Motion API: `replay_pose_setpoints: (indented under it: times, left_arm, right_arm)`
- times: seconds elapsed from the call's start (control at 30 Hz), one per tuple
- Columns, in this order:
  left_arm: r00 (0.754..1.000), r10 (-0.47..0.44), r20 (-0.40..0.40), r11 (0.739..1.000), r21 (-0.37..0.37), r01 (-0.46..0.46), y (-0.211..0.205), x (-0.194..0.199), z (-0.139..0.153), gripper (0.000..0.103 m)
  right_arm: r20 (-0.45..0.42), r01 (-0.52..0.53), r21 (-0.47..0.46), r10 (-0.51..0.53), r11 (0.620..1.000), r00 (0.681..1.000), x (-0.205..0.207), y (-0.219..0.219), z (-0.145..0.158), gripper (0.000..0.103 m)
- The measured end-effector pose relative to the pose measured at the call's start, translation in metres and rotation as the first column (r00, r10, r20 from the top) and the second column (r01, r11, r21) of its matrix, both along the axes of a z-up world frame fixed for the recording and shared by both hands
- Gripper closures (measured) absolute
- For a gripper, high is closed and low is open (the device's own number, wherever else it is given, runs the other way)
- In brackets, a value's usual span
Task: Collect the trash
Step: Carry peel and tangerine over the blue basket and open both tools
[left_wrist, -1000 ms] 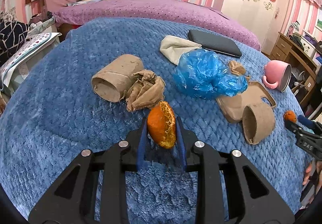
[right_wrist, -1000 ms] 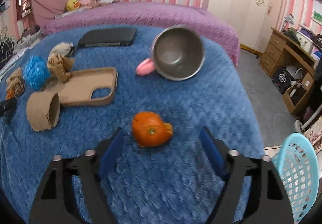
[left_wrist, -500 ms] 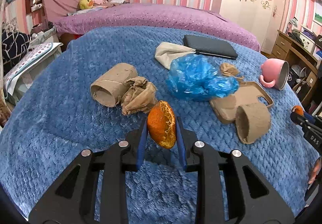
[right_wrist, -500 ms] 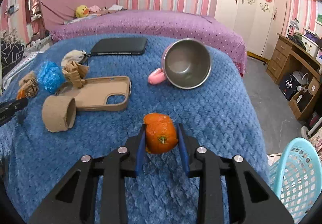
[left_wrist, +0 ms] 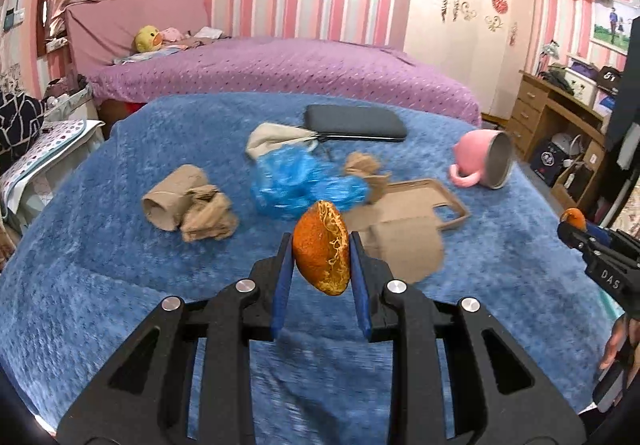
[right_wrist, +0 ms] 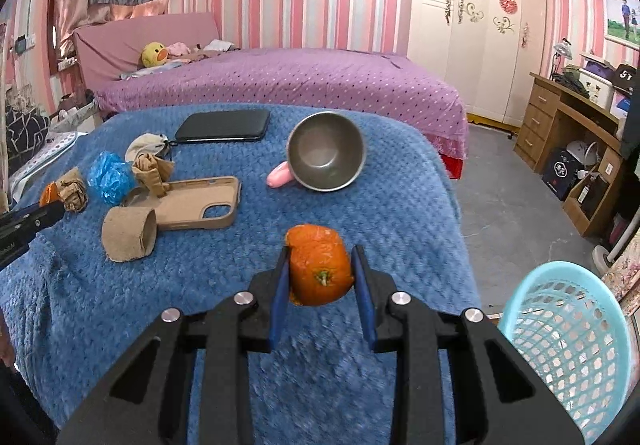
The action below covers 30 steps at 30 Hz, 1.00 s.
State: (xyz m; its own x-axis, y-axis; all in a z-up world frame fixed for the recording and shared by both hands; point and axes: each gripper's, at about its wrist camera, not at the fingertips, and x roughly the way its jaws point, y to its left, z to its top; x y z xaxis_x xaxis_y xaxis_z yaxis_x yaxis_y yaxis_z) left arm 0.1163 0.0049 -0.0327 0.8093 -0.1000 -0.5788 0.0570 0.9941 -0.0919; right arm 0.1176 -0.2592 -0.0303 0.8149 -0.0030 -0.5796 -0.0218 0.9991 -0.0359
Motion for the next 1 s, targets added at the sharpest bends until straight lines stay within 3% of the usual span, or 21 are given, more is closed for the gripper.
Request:
replay_pose_setpoints:
  times: [0.3, 0.73, 1.0]
  left_arm:
    - [0.998, -0.039, 0.043, 0.999, 0.013, 0.039, -0.034, -0.014, 0.005, 0.077]
    - [0.995, -0.087, 0.04, 0.995, 0.056, 0.085, -0.072, -0.025, -0.005, 0.077]
    - [0.993, -0.112, 0.04, 0.993, 0.044, 0.11, -0.099, -0.022, 0.001, 0.077]
  right_arm:
    - [0.026, 0.035, -0.019, -0.035, 0.999, 0.999, -0.025, -0.03, 0.007, 0.073]
    - [0.036, 0.102, -0.033, -0.101, 0.994, 0.994, -0.045, -0.078, 0.008, 0.073]
    - [0.034, 0.157, -0.03, -0.156, 0.987, 0.987, -0.056, -0.117, 0.005, 0.073]
